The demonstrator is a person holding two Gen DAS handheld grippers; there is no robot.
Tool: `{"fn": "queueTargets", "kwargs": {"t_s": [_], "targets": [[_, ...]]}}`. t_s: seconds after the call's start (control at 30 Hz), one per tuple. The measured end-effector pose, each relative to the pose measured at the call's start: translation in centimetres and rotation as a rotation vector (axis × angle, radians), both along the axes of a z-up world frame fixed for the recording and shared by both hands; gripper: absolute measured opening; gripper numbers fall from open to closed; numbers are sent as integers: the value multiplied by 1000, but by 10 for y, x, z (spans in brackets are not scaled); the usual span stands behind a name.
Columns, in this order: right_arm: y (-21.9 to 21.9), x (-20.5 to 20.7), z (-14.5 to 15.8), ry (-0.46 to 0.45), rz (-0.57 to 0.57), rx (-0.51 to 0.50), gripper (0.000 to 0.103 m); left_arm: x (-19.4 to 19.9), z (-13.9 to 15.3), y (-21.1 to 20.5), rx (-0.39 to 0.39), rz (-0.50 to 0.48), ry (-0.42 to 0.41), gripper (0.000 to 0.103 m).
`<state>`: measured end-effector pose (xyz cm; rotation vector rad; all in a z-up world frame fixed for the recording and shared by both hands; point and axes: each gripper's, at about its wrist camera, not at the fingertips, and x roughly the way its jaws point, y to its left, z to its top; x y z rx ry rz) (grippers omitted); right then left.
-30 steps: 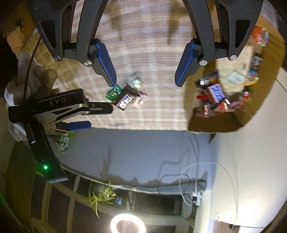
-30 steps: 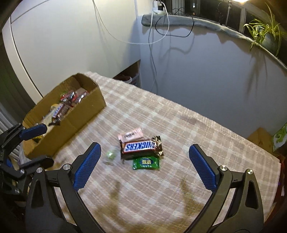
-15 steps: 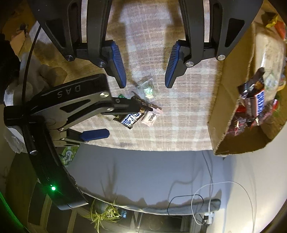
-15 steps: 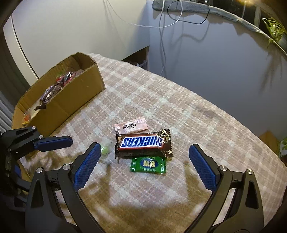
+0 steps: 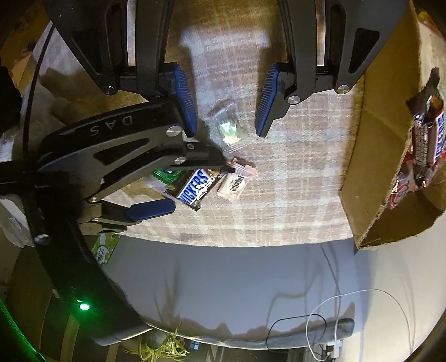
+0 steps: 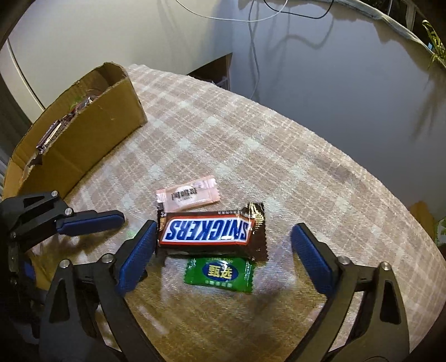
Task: Organize snacks
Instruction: 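Grasp the Snickers bar with the right tool while the left tool grasps the clear green candy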
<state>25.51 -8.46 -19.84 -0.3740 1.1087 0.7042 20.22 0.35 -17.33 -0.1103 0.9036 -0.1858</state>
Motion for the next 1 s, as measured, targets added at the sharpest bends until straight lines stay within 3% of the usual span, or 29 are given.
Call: {"fn": "queueTargets", "kwargs": {"t_s": [0.3,0.33,0.63,1.0], "targets": [[-5,3,4,-22,1,-1,73,6,-1,-1,30,12,-3,21],[-5,3,5,-27,-1,0,66,6,-1,0,28,17,-3,21],[-15,3,10,-13,-34,57,60,4,0,3,26,23,-9,20],[-30,3,21,-12,-90,118,59,-9,8,10,11,38,-28,20]]}}
